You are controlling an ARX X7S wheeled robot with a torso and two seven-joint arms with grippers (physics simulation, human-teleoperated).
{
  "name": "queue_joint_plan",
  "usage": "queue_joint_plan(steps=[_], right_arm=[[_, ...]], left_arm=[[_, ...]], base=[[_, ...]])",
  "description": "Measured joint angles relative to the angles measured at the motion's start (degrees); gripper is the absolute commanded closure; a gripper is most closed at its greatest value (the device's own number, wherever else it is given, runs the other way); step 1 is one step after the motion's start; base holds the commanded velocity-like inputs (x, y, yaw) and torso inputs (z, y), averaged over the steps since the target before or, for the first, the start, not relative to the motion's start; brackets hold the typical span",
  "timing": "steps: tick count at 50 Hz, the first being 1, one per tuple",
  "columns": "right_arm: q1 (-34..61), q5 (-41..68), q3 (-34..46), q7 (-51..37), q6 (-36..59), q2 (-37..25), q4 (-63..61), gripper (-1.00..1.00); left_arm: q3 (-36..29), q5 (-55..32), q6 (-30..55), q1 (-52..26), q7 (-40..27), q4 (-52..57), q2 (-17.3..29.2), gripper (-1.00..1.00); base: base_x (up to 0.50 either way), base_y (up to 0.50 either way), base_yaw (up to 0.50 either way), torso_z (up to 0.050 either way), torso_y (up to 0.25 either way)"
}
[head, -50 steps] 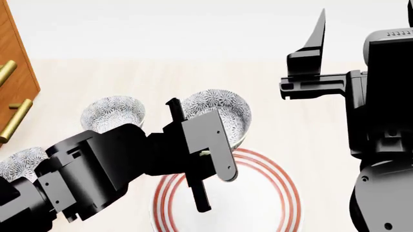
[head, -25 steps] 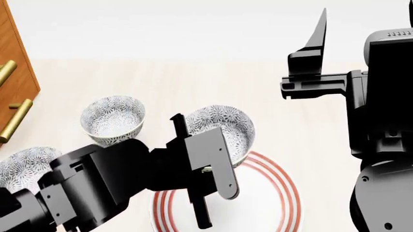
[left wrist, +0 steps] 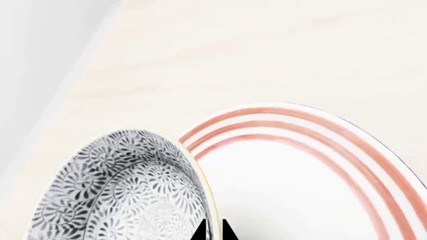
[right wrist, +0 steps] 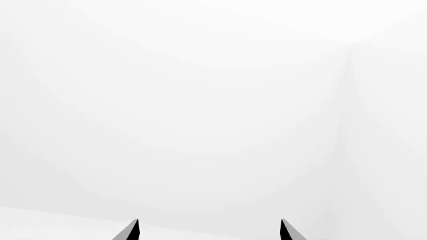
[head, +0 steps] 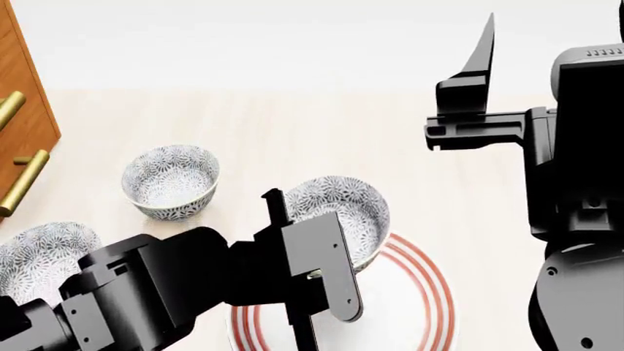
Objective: Put the bowl at the front on the plate.
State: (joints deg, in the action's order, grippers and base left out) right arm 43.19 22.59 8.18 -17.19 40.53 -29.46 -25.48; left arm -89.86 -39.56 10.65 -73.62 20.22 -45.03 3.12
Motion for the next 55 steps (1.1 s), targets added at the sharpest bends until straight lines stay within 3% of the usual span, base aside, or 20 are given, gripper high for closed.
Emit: queue_joint_plan(steps=[55], right_arm=[[-0.4,-0.1,0.3,-0.4,-0.9,-0.3,0.5,-1.0]], left_arm=[[-1.1,1.9,-1.6,4.3,0.5,-1.7,-0.7,1.0]], base=[[0.0,0.0,0.0,0.0,0.0]])
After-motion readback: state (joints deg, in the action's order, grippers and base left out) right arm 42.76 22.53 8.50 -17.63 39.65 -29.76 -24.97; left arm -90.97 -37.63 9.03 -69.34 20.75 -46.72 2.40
